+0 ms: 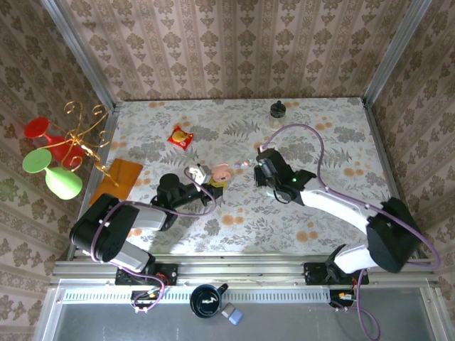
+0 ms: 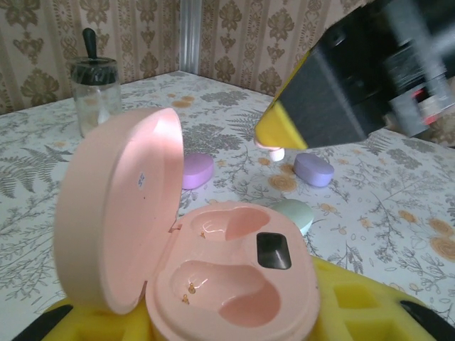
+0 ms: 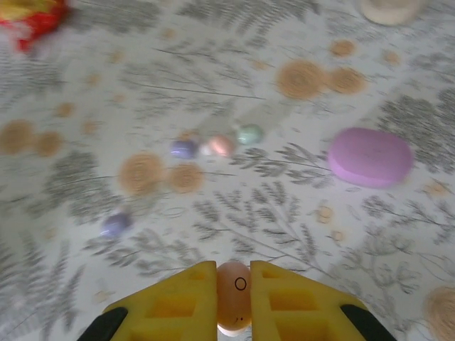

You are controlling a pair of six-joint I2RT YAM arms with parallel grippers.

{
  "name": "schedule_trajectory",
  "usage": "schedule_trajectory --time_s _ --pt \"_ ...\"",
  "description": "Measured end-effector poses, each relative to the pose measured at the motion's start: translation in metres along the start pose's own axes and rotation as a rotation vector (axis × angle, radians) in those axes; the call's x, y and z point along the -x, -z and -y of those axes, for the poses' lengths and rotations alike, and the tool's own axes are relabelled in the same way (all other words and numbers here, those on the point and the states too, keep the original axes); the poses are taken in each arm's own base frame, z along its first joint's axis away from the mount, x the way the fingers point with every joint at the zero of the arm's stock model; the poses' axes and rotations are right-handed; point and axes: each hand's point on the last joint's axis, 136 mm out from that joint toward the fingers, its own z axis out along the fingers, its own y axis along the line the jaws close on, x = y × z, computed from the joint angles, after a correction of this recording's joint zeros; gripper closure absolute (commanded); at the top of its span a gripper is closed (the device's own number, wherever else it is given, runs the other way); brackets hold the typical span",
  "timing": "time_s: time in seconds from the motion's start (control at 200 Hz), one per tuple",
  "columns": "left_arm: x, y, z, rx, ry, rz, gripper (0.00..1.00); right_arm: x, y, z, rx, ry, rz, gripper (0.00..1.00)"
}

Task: Insert the wireless bluetooth earbuds into the charging case

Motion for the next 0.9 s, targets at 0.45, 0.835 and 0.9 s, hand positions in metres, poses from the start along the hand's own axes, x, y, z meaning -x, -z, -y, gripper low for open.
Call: schedule_trajectory --time_s 0.45,0.835,0.9 --pt "-0.004 -0.002 0.030 -0.197 -0.002 -0.009 0.69 0.014 0.056 -0.088 0.555 0.215 0.134 0.84" --pt "0.003 0.001 0.041 -0.263 -0.006 0.013 0.69 0.006 0.051 -0.110 0.646 0.288 0.096 0.84" --pt "0.003 0.001 0.042 -0.265 -0.006 0.013 0.69 0.005 0.049 -0.110 0.647 0.296 0.093 0.84"
